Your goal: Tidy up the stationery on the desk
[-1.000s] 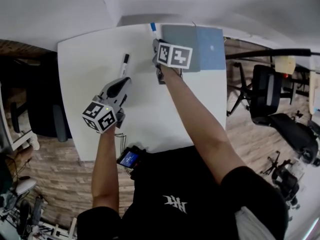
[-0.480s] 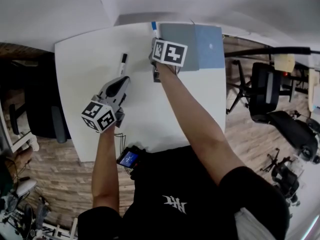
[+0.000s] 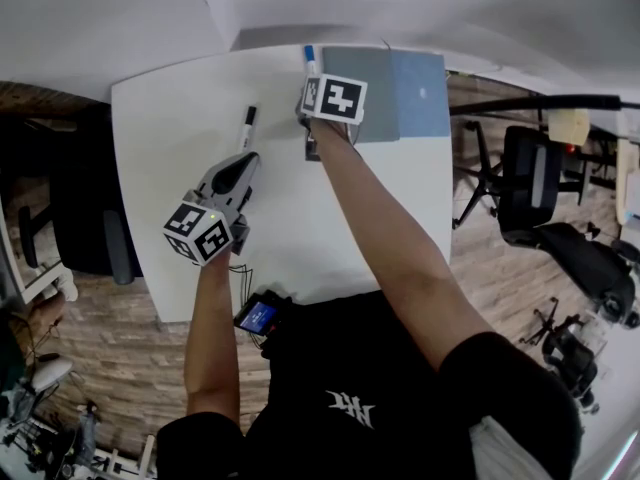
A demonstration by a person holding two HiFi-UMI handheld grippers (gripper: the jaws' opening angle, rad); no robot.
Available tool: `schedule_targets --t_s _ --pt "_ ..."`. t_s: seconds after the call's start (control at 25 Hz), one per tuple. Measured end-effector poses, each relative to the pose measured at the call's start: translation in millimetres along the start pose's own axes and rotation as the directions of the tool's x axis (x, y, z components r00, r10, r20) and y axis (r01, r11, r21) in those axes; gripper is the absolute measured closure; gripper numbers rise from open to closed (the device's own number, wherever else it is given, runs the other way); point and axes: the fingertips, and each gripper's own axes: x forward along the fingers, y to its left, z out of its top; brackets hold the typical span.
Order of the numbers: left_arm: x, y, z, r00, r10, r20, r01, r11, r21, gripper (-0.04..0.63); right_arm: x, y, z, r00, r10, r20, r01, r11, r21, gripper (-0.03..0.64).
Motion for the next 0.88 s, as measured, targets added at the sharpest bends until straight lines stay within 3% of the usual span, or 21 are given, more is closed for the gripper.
schedule_targets --t_s 0.16,0.32,0.48,0.68,0.76,0.88 --pt "-1 -2 3 1.000 -0.001 0.010 0.001 1.000 -0.001 0.592 1 3 0 1.000 -0.003 -0.025 0.002 1.000 -0.009 0.525" --pt "-2 -4 6 1.000 0.001 0.017 -0.001 1.000 0.001 0.592 3 8 1 0.998 0.000 -0.056 0.000 1.000 0.000 0.453" --pt "-7 -4 7 1.000 0.010 0.025 -0.010 1.000 0.004 0.592 -1 7 2 0.999 -0.020 -0.049 0.019 1.000 -0.011 0.442" --pt "-10 -2 12 0.999 0.021 0.038 -0.022 1.000 0.006 0.592 -18 -2 22 0.999 -0.015 0.045 0.017 0.999 -0.038 0.442" --pt "-11 -2 13 0.999 0.025 0.043 -0.025 1.000 0.006 0.592 -31 -1 37 0.994 0.032 0.103 -0.028 0.999 -0.046 0.449" --pt "-15 -3 18 0.998 0.032 0.053 -0.033 0.999 0.010 0.592 -57 6 61 0.971 0.144 0.193 -0.128 0.988 -0.092 0.538"
